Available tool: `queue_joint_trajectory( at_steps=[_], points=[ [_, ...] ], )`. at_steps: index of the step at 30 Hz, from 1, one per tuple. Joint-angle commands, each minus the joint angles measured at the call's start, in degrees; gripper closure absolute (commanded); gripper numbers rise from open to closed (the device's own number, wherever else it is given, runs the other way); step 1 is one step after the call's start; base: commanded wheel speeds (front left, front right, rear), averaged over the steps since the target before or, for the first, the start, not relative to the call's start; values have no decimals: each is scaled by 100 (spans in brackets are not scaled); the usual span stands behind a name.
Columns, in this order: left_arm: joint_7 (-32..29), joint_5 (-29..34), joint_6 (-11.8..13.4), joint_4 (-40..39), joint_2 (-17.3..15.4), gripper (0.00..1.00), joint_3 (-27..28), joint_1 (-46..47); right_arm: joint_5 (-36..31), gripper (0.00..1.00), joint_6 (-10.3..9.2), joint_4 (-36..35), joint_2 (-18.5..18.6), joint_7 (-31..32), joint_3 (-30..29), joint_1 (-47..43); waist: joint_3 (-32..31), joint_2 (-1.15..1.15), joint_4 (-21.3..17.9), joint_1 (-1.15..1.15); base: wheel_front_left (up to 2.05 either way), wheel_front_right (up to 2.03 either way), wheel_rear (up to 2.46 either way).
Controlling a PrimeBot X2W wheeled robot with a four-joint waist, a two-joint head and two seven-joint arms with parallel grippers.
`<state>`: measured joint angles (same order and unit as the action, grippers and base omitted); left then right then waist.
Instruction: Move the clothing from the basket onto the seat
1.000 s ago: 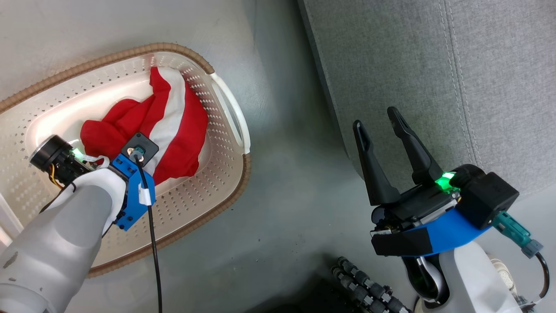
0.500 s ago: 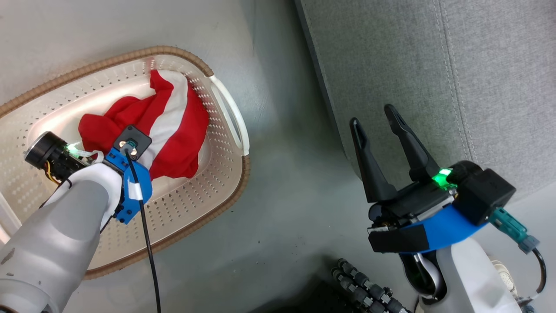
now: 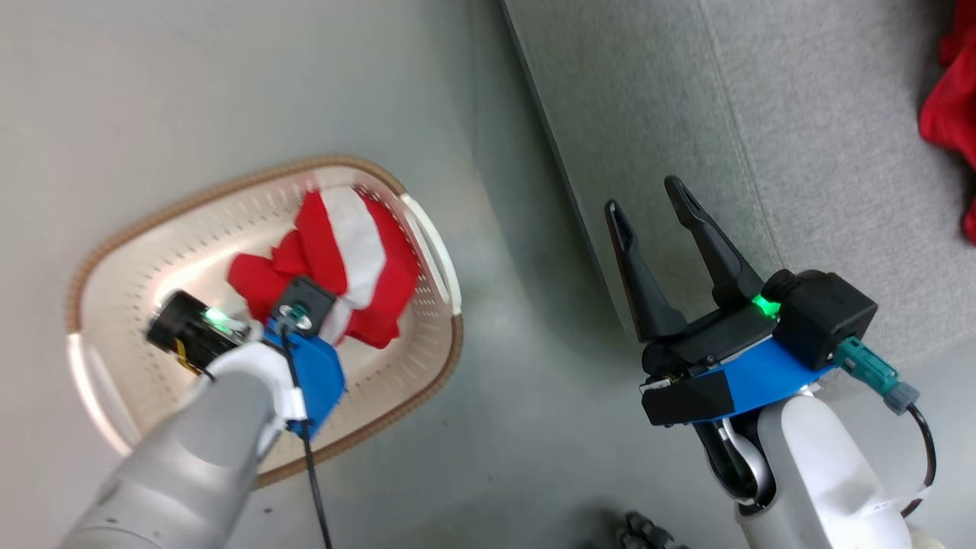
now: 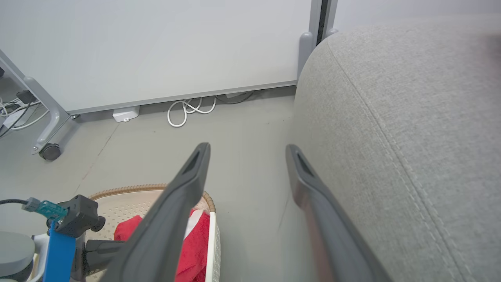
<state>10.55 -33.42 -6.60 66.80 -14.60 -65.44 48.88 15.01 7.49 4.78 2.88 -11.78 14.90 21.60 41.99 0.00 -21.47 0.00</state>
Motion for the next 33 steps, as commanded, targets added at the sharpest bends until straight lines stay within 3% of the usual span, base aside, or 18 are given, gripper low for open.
queue_joint_trajectory(
  at_steps=[1, 9, 16, 33],
  points=[
    [87, -41, -11, 7, 117, 100, 29, -123, -70, 0, 2, 44, 2, 44, -54, -109, -653, 0, 394, 0, 0, 0, 0],
    [419, -335, -47, -31, 639, 100, 193, -667, -307, 0, 1, 85, 4, 460, -240, -586, -1986, 0, 934, 0, 0, 0, 0],
    [471, -378, -57, -318, 821, 100, 295, -1028, -380, 0, 2, -20, 5, 806, -373, -1079, -3015, 0, 1276, 0, 0, 0, 0],
    [471, 75, -63, -1561, 994, 100, 779, -1107, -293, 0, 2, -245, 5, 1337, -512, -1873, -4213, 0, 1816, 0, 0, 0, 0]
  ],
)
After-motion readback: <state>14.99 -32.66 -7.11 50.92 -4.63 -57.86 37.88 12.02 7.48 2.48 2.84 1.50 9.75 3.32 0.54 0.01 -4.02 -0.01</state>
